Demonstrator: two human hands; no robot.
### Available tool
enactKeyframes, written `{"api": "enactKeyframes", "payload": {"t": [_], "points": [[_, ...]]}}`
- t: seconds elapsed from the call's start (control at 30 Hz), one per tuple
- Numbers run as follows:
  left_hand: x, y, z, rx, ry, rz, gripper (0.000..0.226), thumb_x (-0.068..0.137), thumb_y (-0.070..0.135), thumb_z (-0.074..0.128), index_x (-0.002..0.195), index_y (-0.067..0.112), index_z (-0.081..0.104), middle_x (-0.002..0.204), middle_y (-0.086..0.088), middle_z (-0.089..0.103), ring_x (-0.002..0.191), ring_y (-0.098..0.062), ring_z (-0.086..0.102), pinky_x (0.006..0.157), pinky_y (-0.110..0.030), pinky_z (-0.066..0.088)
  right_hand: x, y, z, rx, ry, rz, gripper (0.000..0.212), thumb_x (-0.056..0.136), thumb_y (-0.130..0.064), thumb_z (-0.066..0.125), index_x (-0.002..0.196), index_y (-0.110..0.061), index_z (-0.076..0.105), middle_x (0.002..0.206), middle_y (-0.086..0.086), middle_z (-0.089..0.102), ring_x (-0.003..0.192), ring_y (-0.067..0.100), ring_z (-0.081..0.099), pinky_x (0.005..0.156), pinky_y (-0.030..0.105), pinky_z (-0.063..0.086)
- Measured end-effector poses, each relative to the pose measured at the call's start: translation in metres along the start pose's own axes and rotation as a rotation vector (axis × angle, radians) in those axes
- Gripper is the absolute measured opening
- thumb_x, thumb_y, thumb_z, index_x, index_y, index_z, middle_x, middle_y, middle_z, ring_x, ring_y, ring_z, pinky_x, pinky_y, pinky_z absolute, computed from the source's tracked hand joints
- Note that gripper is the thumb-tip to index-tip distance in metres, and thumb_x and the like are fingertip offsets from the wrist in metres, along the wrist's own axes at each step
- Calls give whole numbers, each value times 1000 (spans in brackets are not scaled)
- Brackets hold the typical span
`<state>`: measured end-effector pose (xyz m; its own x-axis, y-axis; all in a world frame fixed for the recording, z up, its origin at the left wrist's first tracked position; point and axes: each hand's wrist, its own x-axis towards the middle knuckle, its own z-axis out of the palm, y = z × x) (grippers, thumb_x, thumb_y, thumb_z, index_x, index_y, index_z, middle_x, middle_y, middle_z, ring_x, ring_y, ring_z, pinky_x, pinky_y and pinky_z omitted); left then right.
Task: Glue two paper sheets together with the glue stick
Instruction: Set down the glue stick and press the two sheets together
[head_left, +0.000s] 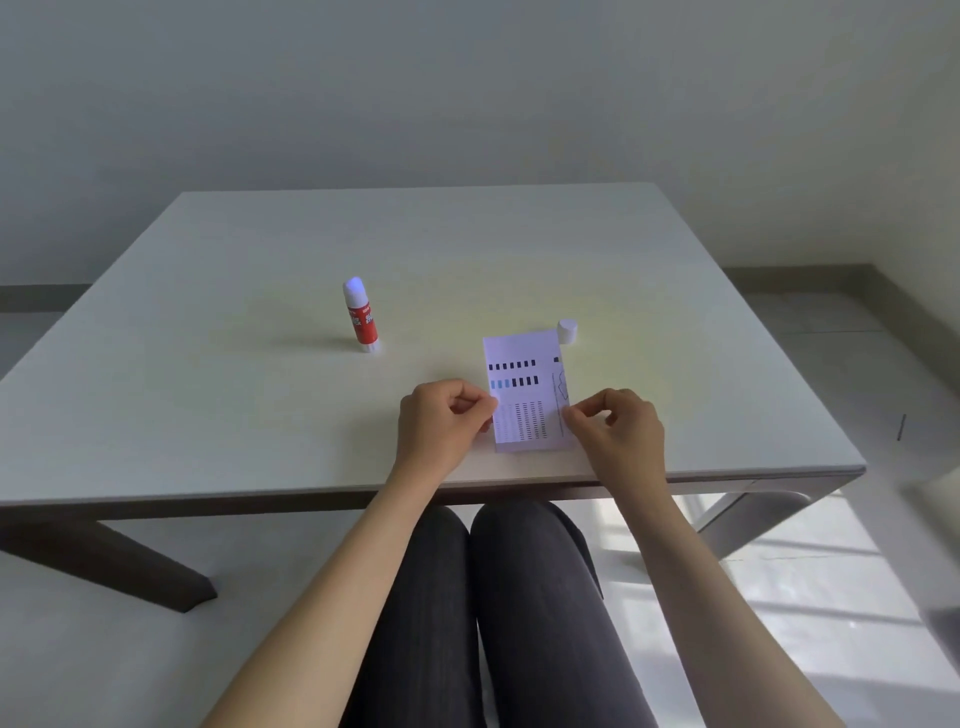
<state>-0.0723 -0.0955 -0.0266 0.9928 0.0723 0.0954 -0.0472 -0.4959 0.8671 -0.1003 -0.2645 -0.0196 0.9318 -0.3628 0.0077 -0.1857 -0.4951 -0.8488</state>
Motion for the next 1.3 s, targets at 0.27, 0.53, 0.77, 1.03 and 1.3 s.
{"api": "enactKeyframes", "payload": {"t": [0.27, 0.53, 0.77, 1.03, 1.3], "points": [[-3, -6, 3, 29, 26, 12, 14, 80, 17, 69, 82, 4, 72, 83, -11, 76, 69, -22, 71, 68, -31, 59, -1, 0, -3, -109, -51, 1, 14, 76, -23, 67, 64, -16, 63, 84, -4, 59, 93, 30, 57, 92, 49, 42], [-4, -6, 5, 43, 19, 27, 18, 81, 18, 69, 86, 1, 72, 88, -14, 76, 74, -25, 71, 71, -34, 59, 0, 3, 1, -140, -26, -28, 13, 75, -19, 67, 64, -15, 62, 86, 3, 61, 89, 32, 58, 89, 43, 42], [-3, -8, 6, 101, 29, 63, 16, 80, 19, 70, 83, 3, 72, 86, -11, 76, 71, -21, 71, 67, -32, 59, 3, 11, 7, -188, 7, -40, 10, 75, -18, 66, 67, -13, 65, 88, 3, 60, 89, 27, 54, 78, 34, 33], [-7, -8, 12, 219, 87, 139, 10, 78, 16, 68, 73, 8, 71, 73, -5, 74, 64, -15, 65, 64, -31, 56, 3, 15, 13, -268, 38, -69, 7, 75, -18, 66, 72, -12, 63, 93, 4, 58, 93, 26, 47, 76, 31, 24], [-4, -5, 11, 392, 64, 167, 25, 78, 19, 69, 99, 14, 56, 93, 0, 55, 77, -19, 55, 58, -25, 40, 0, 19, 12, -512, -33, -271, 36, 88, -23, 52, 121, -36, 59, 136, -5, 49, 113, 26, 41, 82, 34, 25]]}}
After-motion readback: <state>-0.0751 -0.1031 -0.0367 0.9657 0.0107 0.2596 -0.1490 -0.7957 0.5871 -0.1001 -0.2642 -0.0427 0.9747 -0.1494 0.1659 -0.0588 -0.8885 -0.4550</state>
